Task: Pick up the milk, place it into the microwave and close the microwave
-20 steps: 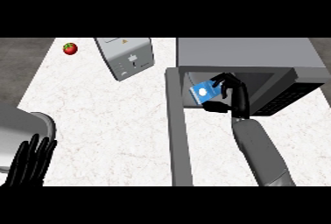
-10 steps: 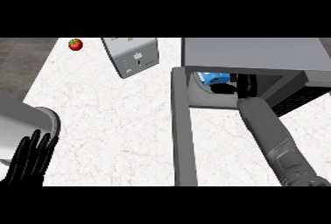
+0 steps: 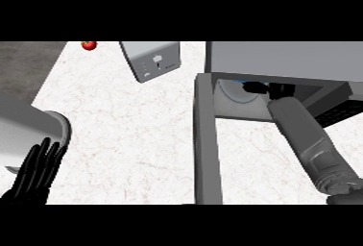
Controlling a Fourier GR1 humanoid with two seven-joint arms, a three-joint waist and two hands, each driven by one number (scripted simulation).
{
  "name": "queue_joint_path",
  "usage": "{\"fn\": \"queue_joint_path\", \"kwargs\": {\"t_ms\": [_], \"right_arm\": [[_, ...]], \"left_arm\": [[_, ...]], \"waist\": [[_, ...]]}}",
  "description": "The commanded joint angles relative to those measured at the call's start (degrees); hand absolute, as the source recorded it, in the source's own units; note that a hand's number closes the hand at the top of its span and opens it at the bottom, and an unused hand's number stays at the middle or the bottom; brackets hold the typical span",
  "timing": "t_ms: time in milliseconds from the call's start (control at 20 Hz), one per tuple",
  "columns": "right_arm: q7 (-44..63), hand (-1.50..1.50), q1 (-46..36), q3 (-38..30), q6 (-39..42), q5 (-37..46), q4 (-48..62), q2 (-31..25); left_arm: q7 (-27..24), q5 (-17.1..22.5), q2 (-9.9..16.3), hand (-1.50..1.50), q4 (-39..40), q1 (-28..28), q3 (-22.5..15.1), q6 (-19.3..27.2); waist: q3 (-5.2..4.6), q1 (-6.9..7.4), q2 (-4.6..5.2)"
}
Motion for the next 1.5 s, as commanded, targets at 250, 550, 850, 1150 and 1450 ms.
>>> {"fn": "queue_joint_path", "kwargs": {"t_ms": [250,550,850,1150,1450], "right_arm": [[4.0,-1.5,-5.0,2.8,-3.9,4.7,6.9,-3.0],[1.9,-1.5,-3.6,2.3,-0.4,4.1,6.8,-1.1],[-5.2,-1.5,-0.9,-0.1,6.8,1.5,4.1,0.0],[-10.4,-1.5,0.4,-3.7,9.1,-2.0,2.4,3.0],[-14.1,-1.5,3.5,-7.1,13.4,-5.3,3.0,3.8]], "left_arm": [[-0.7,-3.6,0.5,-1.5,2.4,-2.3,-0.4,0.5],[-0.8,-3.7,0.7,-1.5,2.2,-3.2,-0.5,0.0],[-0.6,-3.1,-1.0,-1.5,2.2,-3.8,-2.3,-0.3],[-1.5,-2.4,-0.7,-1.5,3.0,-3.3,-2.3,-1.9],[1.7,-3.9,-2.2,-1.5,0.6,-4.7,-4.3,0.2]], "waist": [[-0.03,1.74,0.77],[0.13,2.34,1.13],[0.18,1.03,0.81],[0.08,0.43,0.21],[0.05,-1.0,-0.46]]}}
